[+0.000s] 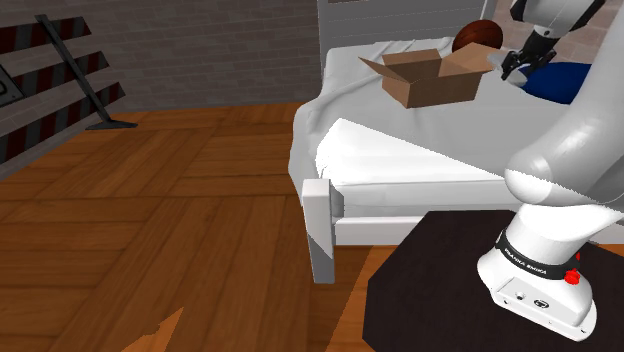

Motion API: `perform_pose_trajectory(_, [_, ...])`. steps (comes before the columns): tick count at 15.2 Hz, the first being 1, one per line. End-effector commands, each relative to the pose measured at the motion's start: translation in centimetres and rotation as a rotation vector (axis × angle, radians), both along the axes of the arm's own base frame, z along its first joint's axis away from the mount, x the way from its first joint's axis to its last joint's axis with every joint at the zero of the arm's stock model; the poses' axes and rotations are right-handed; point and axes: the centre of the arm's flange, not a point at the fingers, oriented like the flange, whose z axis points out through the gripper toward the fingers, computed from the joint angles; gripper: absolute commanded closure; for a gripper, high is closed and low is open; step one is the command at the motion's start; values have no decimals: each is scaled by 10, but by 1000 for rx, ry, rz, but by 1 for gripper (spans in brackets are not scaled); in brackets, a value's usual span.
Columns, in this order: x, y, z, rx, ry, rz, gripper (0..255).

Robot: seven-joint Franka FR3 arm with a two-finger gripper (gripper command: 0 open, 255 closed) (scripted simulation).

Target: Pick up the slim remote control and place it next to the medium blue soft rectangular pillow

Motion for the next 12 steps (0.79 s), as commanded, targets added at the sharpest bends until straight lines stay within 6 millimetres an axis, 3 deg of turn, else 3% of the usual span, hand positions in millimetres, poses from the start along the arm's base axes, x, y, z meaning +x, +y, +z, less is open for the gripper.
perform_pose_trajectory(1, [-2, 0, 11, 0, 0, 0, 255])
perform_pose_trajectory(12, [-2, 0, 69, 0, 0, 0, 255])
